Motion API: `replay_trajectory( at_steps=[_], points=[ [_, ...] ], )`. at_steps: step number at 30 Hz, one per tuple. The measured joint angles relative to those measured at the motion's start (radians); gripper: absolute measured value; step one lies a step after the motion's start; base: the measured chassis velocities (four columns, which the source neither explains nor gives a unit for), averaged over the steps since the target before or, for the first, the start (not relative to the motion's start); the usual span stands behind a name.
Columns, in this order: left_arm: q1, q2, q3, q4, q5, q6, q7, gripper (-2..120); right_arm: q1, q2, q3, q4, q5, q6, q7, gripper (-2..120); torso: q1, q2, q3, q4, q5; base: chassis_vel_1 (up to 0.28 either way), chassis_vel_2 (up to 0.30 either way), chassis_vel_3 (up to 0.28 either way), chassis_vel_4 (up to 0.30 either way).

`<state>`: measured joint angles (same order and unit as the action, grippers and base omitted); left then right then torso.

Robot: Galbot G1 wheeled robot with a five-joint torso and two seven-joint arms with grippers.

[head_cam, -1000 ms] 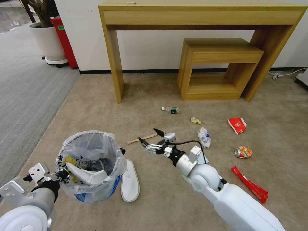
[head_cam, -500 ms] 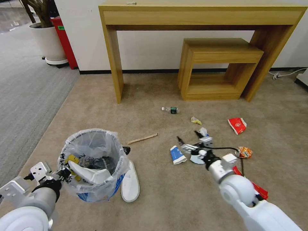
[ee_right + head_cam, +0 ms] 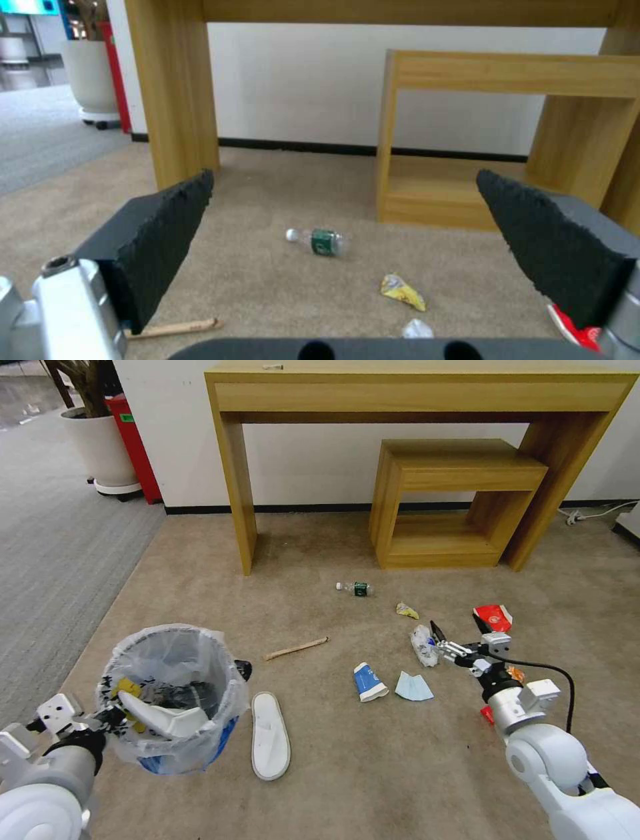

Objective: Pick up the trash bin and place the garbage on the floor into it.

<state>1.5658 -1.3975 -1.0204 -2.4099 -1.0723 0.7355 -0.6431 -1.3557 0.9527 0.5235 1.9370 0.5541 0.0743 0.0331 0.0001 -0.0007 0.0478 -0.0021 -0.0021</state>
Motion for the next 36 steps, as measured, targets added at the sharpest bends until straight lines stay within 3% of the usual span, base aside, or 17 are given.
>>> replay_trajectory(
  at_steps=[7,36],
  points=[
    [0.001,0.024,-0.046,0.020,-0.048,0.000,0.005,1,-0.013,0.017,0.012,0.003,-0.016,0.001,-0.006,100,0.000,0.000,0.000,0.0000,0.0000,0.000,0.000,0.000,0.000],
    [0.019,0.044,-0.047,0.014,-0.053,0.000,0.016,1,-0.033,0.047,-0.008,0.011,-0.034,0.020,-0.004,100,0.000,0.000,0.000,0.0001,0.0000,0.058,0.052,-0.052,-0.047]
  ],
)
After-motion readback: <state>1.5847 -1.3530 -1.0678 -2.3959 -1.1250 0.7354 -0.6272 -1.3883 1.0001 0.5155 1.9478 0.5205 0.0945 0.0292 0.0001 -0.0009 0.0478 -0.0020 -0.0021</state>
